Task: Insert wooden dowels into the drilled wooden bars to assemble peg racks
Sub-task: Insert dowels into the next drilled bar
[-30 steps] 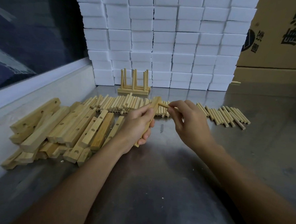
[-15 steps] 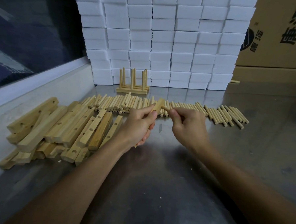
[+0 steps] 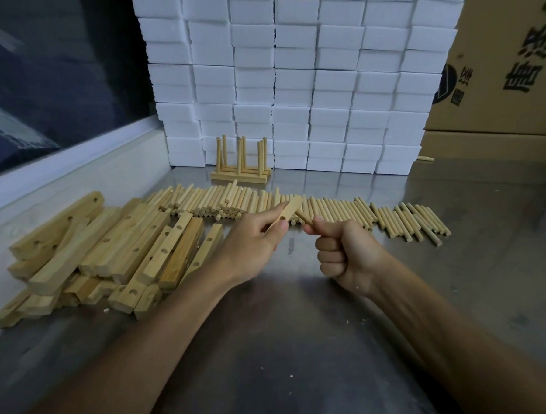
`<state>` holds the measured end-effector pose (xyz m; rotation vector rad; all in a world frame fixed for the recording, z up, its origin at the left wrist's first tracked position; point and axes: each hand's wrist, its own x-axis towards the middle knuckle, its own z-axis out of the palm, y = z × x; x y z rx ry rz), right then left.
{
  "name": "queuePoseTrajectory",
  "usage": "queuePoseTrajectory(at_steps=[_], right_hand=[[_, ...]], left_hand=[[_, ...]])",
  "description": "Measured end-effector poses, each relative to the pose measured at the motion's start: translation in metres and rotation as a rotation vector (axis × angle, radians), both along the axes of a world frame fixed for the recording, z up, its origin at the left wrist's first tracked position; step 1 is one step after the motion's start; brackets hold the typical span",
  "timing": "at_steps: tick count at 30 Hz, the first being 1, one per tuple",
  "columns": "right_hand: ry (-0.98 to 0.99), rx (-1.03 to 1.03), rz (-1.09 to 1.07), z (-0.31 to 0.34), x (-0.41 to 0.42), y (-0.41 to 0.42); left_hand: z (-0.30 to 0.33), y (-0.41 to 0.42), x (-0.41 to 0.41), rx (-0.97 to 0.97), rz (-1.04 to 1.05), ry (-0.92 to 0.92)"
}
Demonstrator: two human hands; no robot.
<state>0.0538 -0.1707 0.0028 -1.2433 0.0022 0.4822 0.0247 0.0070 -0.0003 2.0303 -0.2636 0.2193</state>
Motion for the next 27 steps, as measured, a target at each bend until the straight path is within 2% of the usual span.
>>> queuePoseTrajectory(at_steps=[3,10,15,20,22,23,26,27], right_hand=[[-0.009,0.021,-0.006,-0.001,-0.001,0.002],[-0.063,0.074,-0.066,-0.004,-0.002,0.005],[-0.031,0.198,-0.032,-0.002,-0.001,0.003],[-0.009,0.25,-0.243,-0.006,0.008,-0.002],[-0.079,0.108,-0.291,-0.008,0.008,-0.002],[-0.155,-0.027,-0.304,-0.01,0.007,-0.002],[-0.487,-0.596,-0.336,-0.016,0.003,0.004],[-0.575,-0.721,-0.346,-0.018,0.004,0.006]], left_hand=[[-0.001,0.002,0.001,0.033,0.005,-0.001],[-0.012,0.011,0.006,-0.09,-0.034,0.054],[-0.014,0.004,0.006,-0.315,-0.019,0.174],[-0.013,0.004,0.007,-0.599,0.036,0.321],[-0.011,0.006,0.007,-0.694,0.05,0.356],[-0.011,0.007,0.008,-0.73,0.061,0.367],[-0.01,0.007,0.01,-0.846,0.09,0.382],[-0.01,0.007,0.01,-0.876,0.103,0.385]])
